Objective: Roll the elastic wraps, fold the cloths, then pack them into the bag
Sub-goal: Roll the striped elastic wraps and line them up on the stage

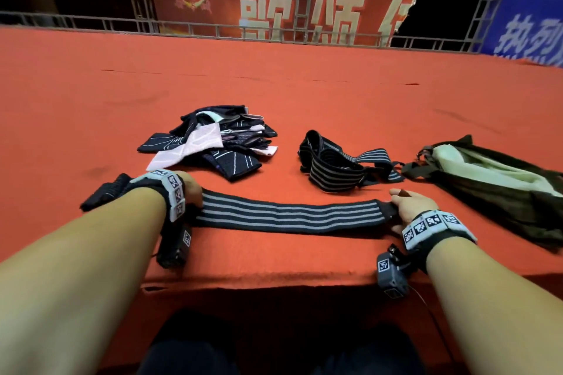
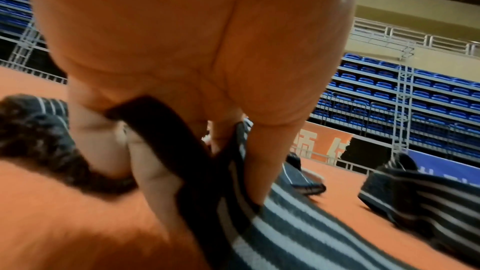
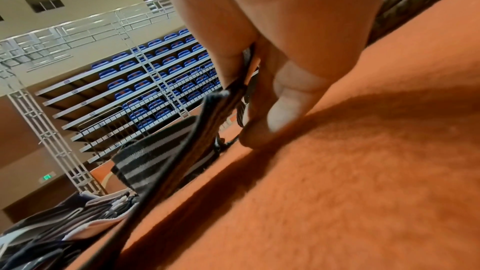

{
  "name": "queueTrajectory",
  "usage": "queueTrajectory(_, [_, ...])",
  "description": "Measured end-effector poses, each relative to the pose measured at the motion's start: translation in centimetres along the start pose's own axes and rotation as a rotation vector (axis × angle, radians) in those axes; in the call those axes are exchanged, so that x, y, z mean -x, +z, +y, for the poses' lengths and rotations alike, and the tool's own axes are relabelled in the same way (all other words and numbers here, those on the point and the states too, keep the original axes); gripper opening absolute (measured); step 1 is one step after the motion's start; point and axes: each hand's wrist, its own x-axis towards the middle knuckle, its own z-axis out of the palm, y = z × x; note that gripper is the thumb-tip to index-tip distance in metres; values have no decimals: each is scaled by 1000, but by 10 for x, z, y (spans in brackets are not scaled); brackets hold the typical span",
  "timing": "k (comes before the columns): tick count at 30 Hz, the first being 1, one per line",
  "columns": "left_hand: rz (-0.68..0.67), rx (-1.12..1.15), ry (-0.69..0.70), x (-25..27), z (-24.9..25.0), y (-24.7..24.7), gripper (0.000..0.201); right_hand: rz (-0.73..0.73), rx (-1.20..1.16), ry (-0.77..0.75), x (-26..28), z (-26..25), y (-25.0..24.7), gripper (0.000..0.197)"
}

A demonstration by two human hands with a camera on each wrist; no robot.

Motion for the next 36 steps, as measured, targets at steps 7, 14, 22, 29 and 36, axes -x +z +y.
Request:
queueTrajectory(7, [-150,680,69,16,26,-30,22,-139,48,106,-4,0,3,41])
queueTrajectory(14, [-324,953,323,23,150,-4,20,-164,70,105,-6,14,-21,42])
queueTrajectory(22, [-457,961,378,21,251,60,25,-156,-76,67,-9,24,-20,22])
queueTrajectory(29, [-81,-82,702,2,260,81,82,-178,-173,103,-16,24,-25,23])
queueTrajectory(36, [-13,-222,729,-9,266,108,99,-160,-277,90,-16,30,-18,23])
